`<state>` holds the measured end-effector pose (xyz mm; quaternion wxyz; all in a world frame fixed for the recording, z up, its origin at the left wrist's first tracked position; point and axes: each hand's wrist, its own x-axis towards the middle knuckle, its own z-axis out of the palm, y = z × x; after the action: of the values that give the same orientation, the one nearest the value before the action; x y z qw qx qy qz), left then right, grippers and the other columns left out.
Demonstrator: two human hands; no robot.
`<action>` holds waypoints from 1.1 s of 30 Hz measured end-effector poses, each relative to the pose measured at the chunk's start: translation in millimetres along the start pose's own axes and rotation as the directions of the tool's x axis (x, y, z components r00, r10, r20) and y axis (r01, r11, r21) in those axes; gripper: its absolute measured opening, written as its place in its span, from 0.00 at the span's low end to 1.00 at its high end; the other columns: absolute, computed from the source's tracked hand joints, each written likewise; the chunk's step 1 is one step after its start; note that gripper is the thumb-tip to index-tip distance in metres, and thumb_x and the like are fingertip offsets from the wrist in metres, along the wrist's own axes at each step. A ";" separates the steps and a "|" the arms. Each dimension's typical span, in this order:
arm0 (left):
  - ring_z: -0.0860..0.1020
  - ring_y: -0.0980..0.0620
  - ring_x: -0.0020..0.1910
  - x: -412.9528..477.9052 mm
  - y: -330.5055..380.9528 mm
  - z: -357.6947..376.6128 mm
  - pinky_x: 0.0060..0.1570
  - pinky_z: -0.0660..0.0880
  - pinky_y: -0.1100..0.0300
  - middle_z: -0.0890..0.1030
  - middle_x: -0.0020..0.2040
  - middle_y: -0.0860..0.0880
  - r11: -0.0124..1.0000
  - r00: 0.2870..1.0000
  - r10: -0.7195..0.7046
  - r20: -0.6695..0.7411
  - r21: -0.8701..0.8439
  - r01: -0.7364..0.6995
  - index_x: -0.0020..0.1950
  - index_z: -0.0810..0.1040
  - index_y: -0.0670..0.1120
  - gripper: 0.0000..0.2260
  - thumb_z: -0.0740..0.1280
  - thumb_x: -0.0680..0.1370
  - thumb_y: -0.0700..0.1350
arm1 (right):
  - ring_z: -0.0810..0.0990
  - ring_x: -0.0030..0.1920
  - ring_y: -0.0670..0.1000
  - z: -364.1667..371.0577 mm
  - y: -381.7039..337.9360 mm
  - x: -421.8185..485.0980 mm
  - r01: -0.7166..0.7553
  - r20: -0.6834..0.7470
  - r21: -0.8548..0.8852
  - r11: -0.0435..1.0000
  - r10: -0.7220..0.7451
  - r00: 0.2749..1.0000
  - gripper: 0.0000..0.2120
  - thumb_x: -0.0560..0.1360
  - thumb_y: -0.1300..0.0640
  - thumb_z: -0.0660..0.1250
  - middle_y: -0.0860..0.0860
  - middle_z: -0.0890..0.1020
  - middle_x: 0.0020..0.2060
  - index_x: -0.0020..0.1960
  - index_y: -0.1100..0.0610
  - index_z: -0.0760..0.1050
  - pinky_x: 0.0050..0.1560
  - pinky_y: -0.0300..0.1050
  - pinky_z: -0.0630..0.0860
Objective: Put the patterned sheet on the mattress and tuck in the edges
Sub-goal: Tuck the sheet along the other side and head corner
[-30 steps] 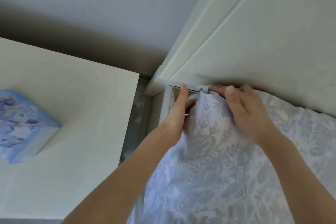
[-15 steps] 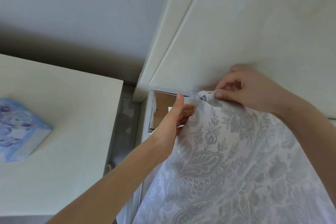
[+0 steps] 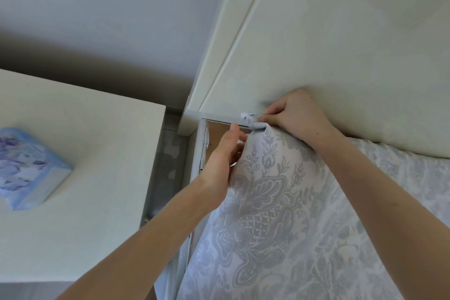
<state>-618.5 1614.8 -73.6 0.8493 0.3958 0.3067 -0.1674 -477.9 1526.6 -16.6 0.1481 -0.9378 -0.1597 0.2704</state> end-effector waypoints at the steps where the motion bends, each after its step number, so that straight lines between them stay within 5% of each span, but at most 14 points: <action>1: 0.79 0.47 0.50 0.1 -0.8 0.5 0.50 0.75 0.54 0.82 0.53 0.44 1.000 1.000 0.018 0.004 0.006 -0.018 0.54 0.76 0.51 0.22 0.50 0.78 0.64 | 0.76 0.32 0.41 -3.0 1.1 -1.7 -0.009 0.029 0.032 0.999 0.008 1.000 0.03 0.67 0.53 0.75 0.44 0.82 0.29 0.38 0.52 0.85 0.36 0.38 0.69; 8: 0.76 0.54 0.59 7.6 8.2 6.3 0.59 0.71 0.59 0.80 0.59 0.52 0.992 0.996 0.034 0.086 0.117 -0.044 0.58 0.76 0.65 0.22 0.45 0.77 0.66 | 0.78 0.41 0.46 -11.5 -2.5 -3.1 -0.008 0.170 -0.071 0.997 0.020 0.985 0.11 0.77 0.52 0.64 0.49 0.84 0.40 0.47 0.56 0.83 0.41 0.39 0.71; 11: 0.77 0.58 0.55 19.9 15.0 5.1 0.53 0.71 0.63 0.81 0.55 0.55 0.978 0.995 -0.014 0.102 0.210 -0.008 0.56 0.78 0.61 0.25 0.44 0.78 0.66 | 0.81 0.47 0.52 -14.8 -3.9 -3.9 -0.179 0.211 0.214 0.960 0.134 0.968 0.11 0.81 0.53 0.57 0.52 0.83 0.42 0.49 0.57 0.76 0.54 0.46 0.74; 14: 0.80 0.55 0.49 35.7 16.1 0.9 0.48 0.73 0.62 0.83 0.49 0.51 0.967 0.990 -0.096 0.101 0.245 0.069 0.56 0.81 0.50 0.31 0.46 0.77 0.67 | 0.82 0.44 0.56 -16.4 6.1 -14.7 -0.038 -0.123 0.142 0.989 0.056 0.991 0.10 0.81 0.53 0.57 0.55 0.83 0.41 0.47 0.55 0.75 0.56 0.55 0.75; 17: 0.77 0.41 0.59 53.2 13.8 -7.2 0.64 0.71 0.49 0.82 0.56 0.43 0.963 0.981 -0.164 0.107 0.233 0.136 0.57 0.82 0.45 0.36 0.47 0.75 0.71 | 0.79 0.47 0.50 -8.9 4.9 -47.1 0.081 -0.278 -0.103 0.991 -0.107 0.955 0.17 0.79 0.43 0.55 0.46 0.83 0.45 0.51 0.53 0.77 0.54 0.45 0.71; 19: 0.72 0.37 0.64 61.9 13.8 -11.8 0.68 0.65 0.43 0.78 0.61 0.38 0.963 0.973 -0.201 0.112 0.203 0.175 0.58 0.81 0.42 0.41 0.50 0.69 0.74 | 0.77 0.49 0.46 1.1 5.4 -56.6 0.114 -0.214 -0.162 0.980 -0.147 0.966 0.24 0.75 0.36 0.50 0.42 0.81 0.48 0.53 0.50 0.78 0.51 0.39 0.68; 23: 0.74 0.38 0.64 81.4 12.9 -27.0 0.67 0.67 0.43 0.78 0.62 0.40 0.955 0.958 -0.282 0.049 0.116 0.275 0.60 0.79 0.40 0.46 0.56 0.62 0.77 | 0.76 0.49 0.50 21.6 11.3 -41.0 0.043 -0.013 0.045 0.998 -0.042 0.999 0.24 0.79 0.39 0.48 0.48 0.81 0.43 0.48 0.53 0.76 0.44 0.38 0.66; 25: 0.76 0.40 0.62 88.3 12.8 -35.0 0.66 0.69 0.45 0.79 0.60 0.40 0.954 0.958 -0.287 0.008 0.089 0.285 0.60 0.79 0.40 0.42 0.54 0.69 0.74 | 0.75 0.56 0.50 30.4 9.5 -26.3 -0.011 0.056 0.100 0.995 0.005 0.998 0.24 0.80 0.42 0.48 0.52 0.81 0.50 0.57 0.56 0.76 0.52 0.39 0.65; 29: 0.78 0.41 0.57 99.8 6.4 -49.4 0.59 0.74 0.49 0.81 0.57 0.40 0.956 0.957 -0.291 0.010 -0.021 0.291 0.57 0.80 0.40 0.32 0.51 0.78 0.66 | 0.70 0.67 0.50 49.1 11.9 17.8 -0.102 0.222 -0.042 0.994 0.109 0.969 0.28 0.78 0.34 0.43 0.46 0.78 0.54 0.65 0.46 0.72 0.69 0.48 0.61; 33: 0.79 0.43 0.54 102.4 0.1 -59.6 0.49 0.75 0.51 0.81 0.54 0.41 0.932 0.946 -0.323 0.031 -0.167 0.323 0.51 0.79 0.41 0.29 0.50 0.79 0.63 | 0.69 0.68 0.53 59.5 27.9 44.0 -0.199 0.275 0.046 0.979 0.179 0.945 0.41 0.67 0.21 0.43 0.47 0.74 0.66 0.64 0.44 0.75 0.71 0.52 0.61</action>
<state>-564.2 1656.7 -170.2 0.8412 0.2660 0.3795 -0.2784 -469.5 1529.4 -95.2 0.1328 -0.8972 -0.0776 0.4140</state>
